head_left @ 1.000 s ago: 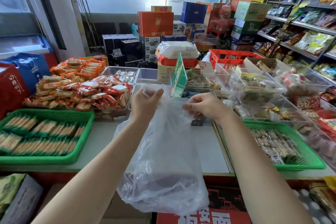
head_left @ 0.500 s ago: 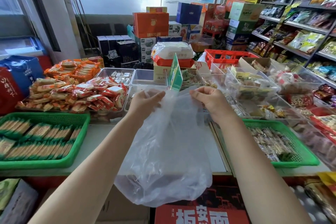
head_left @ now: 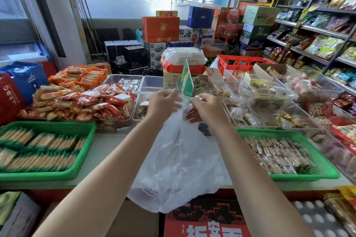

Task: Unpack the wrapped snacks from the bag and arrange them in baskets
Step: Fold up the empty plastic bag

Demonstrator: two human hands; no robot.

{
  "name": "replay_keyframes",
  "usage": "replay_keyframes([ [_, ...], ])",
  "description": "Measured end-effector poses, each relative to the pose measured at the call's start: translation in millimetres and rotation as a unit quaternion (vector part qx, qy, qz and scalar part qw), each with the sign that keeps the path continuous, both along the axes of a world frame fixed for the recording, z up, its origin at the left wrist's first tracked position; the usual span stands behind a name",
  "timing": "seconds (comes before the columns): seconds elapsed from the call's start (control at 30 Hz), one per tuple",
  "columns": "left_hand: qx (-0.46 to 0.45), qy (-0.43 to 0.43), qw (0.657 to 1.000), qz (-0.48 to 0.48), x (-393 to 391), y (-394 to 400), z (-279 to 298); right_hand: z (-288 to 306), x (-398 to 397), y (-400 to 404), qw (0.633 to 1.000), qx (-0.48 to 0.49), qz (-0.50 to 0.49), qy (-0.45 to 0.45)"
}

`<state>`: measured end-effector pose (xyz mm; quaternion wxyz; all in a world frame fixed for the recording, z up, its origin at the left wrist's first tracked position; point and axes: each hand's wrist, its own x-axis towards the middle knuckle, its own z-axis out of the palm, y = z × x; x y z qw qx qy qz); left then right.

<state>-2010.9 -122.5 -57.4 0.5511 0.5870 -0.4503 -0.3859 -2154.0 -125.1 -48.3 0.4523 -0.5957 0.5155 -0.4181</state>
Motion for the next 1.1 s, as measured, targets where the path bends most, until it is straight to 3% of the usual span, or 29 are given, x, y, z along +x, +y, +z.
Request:
replay_keyframes([
  [0.17, 0.001, -0.013, 0.998, -0.053, -6, 7, 4, 2, 8, 4, 0.997, 0.003, 0.079, 0.000],
  [0.27, 0.013, 0.032, 0.992, -0.119, -2, 10, 2, 2, 4, 4, 0.995, 0.002, 0.101, -0.006],
  [0.43, -0.044, 0.014, 0.978, -0.202, 12, 14, -8, 5, -3, 4, 0.990, 0.011, 0.132, -0.048],
  [0.57, -0.048, 0.012, 0.987, -0.155, 17, 13, -16, 7, -8, 2, 0.983, -0.004, 0.176, -0.048],
  [0.67, -0.045, 0.038, 0.990, -0.128, 17, 14, -21, 8, -15, 0, 0.991, -0.039, 0.121, -0.052],
  [0.77, -0.059, 0.086, 0.981, -0.164, 20, 18, -19, 5, -28, -9, 0.988, -0.142, 0.041, 0.050],
  [0.87, -0.084, 0.134, 0.964, -0.213, 21, 22, -13, 7, -34, -10, 0.972, -0.150, 0.112, 0.144],
  [0.97, -0.086, 0.190, 0.950, -0.232, 18, 25, -5, 17, -31, -4, 0.970, -0.125, 0.162, 0.135],
  [1.1, -0.100, 0.196, 0.954, -0.204, 16, 24, 3, 27, -33, 0, 0.968, -0.159, 0.160, 0.109],
])
